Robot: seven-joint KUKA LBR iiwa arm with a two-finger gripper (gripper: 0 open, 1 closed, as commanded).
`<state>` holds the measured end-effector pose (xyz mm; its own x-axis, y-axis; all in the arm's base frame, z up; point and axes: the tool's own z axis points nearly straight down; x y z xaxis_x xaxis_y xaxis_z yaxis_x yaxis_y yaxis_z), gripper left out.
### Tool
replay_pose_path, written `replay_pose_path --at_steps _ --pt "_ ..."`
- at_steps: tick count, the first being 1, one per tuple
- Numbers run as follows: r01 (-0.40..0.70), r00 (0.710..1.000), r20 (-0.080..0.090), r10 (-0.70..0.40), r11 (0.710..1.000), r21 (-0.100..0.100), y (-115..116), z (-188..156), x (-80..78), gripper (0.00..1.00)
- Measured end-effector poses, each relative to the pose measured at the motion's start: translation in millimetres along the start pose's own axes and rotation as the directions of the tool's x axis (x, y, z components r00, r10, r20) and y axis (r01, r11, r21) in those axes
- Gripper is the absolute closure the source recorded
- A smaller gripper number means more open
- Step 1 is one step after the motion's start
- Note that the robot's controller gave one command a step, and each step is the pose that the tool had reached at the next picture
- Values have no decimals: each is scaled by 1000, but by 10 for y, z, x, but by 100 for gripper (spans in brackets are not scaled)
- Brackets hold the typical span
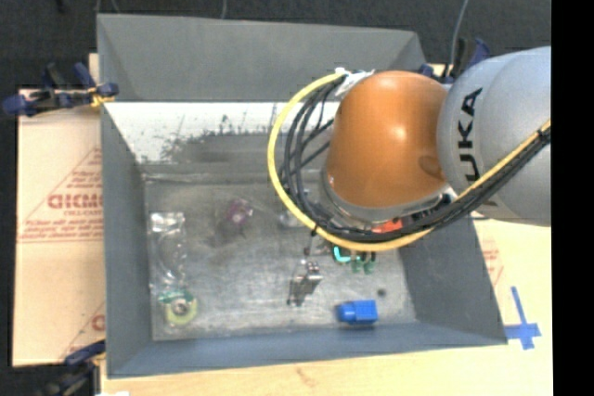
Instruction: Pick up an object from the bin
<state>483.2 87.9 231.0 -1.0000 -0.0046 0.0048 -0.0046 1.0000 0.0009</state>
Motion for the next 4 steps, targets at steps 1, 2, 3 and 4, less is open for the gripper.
replay_pose_path --at_steps 1,2,3,4 --pt "190 982 6 -190 982 1 702 1141 -697 0" --pt "104 995 11 -104 995 -4 245 1578 -1498 0" --pt "105 994 20 -105 994 -3 261 1530 -1508 100" --pt "141 990 19 -141 990 3 281 637 -1577 100"
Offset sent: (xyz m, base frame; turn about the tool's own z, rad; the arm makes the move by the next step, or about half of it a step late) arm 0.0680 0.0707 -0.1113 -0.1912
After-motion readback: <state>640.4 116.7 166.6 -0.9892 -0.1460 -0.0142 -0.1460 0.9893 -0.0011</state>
